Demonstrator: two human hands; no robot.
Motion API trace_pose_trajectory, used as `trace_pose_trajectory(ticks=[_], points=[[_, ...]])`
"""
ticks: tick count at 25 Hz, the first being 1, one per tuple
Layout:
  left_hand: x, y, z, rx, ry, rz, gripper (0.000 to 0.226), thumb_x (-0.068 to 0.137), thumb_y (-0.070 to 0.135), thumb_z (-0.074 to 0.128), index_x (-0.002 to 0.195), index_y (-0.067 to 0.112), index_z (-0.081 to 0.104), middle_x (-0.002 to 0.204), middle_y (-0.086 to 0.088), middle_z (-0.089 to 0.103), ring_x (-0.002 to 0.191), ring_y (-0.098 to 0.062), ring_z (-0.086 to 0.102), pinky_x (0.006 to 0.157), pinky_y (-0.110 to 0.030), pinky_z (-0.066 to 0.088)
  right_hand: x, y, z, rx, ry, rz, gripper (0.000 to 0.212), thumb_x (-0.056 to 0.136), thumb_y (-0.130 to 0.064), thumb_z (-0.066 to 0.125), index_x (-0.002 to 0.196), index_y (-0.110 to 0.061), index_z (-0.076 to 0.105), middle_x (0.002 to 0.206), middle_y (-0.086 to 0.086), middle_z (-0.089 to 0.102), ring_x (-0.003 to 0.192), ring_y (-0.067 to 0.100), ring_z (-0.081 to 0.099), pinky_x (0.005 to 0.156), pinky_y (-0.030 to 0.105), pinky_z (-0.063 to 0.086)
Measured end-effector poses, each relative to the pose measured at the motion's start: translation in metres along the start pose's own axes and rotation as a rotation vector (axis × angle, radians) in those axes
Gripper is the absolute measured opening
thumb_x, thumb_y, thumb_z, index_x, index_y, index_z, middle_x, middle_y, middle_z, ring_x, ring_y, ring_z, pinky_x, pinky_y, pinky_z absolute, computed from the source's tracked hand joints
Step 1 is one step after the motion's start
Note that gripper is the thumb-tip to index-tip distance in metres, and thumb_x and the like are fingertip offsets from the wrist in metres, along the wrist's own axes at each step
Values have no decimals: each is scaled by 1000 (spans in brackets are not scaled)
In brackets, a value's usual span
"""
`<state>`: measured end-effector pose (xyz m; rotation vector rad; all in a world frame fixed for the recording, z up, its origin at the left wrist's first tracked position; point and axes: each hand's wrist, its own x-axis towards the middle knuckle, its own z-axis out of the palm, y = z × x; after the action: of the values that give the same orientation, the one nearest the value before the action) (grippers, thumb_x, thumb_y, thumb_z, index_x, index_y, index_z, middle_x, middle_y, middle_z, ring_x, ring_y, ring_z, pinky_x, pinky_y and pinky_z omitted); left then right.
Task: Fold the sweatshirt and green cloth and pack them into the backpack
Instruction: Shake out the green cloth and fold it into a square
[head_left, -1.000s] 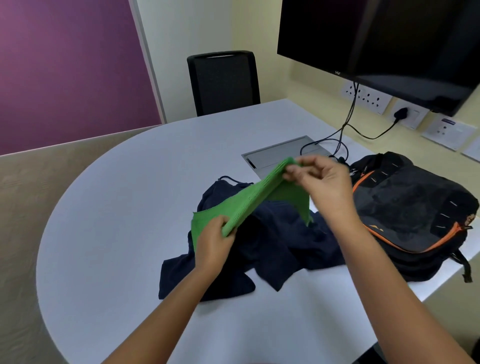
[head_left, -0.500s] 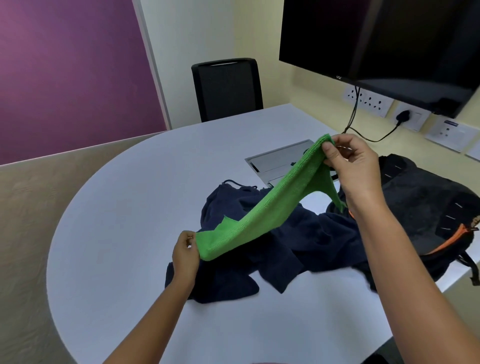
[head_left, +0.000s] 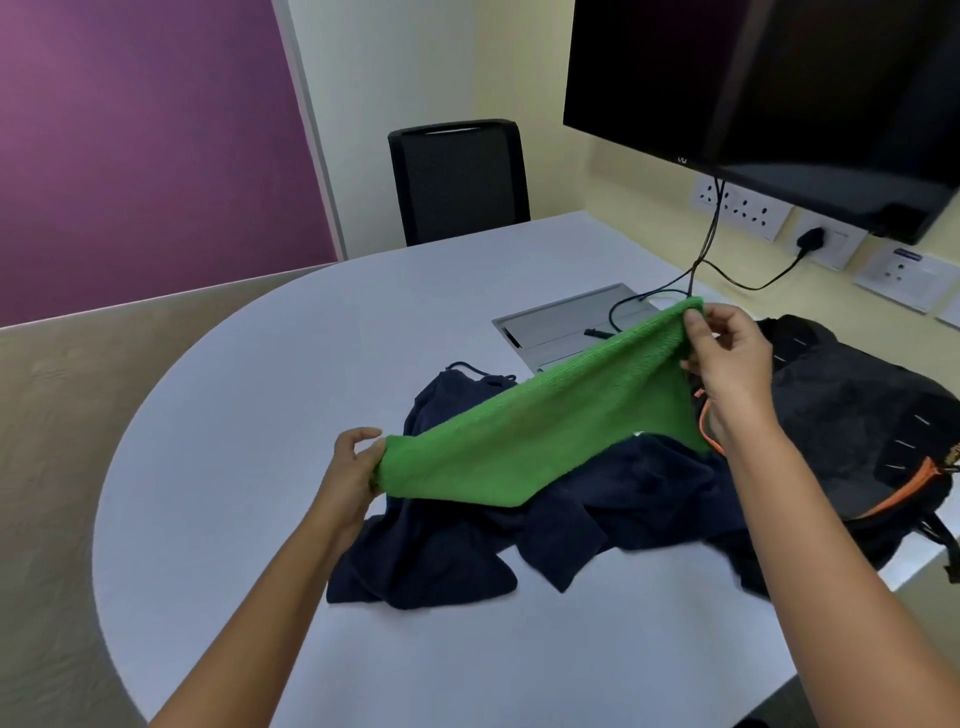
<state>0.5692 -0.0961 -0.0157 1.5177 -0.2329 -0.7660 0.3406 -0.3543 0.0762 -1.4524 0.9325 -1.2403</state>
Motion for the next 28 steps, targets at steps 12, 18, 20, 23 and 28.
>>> trace_pose_trajectory(ticks=[12, 18, 20, 23, 28], points=[[-15, 75, -30, 496, -11, 350, 19, 82, -1, 65, 82, 18, 65, 63, -4, 54, 49, 4, 50, 50, -3, 38, 7, -7, -29, 72, 28, 31, 11, 89, -16, 61, 82, -22, 56, 50, -15, 57, 33, 1, 36, 34, 13, 34], [-15, 138, -70, 347, -362, 129, 50, 44, 41, 90, 84, 17, 72, 78, -11, 71, 65, -11, 69, 63, -19, 57, 13, -17, -34, 19, -5, 46, 15, 85, -26, 65, 71, -22, 61, 42, -14, 48, 34, 0, 29, 33, 14, 22], [11, 135, -60, 344, -281, 107, 32, 67, 24, 80, 92, 9, 68, 83, -15, 68, 65, -14, 69, 64, -21, 58, 29, 0, -21, -67, -69, 151, 17, 87, -25, 64, 71, -21, 61, 45, -12, 49, 35, 0, 32, 34, 14, 25], [61, 88, -34, 404, 90, 178, 35, 86, -2, 59, 120, -1, 52, 93, -16, 61, 82, -25, 63, 84, -35, 55, 44, 45, 1, -114, -120, 321, 8, 89, -23, 62, 86, -15, 60, 71, -1, 57, 43, 3, 49, 37, 15, 40], [59, -42, -22, 713, 119, 98, 34, 85, 9, 64, 118, 5, 55, 113, -13, 62, 93, -25, 59, 79, -31, 44, 14, 131, -5, -270, -183, 425, 16, 91, -10, 58, 107, -12, 54, 91, 6, 61, 72, 11, 60, 59, 24, 50]])
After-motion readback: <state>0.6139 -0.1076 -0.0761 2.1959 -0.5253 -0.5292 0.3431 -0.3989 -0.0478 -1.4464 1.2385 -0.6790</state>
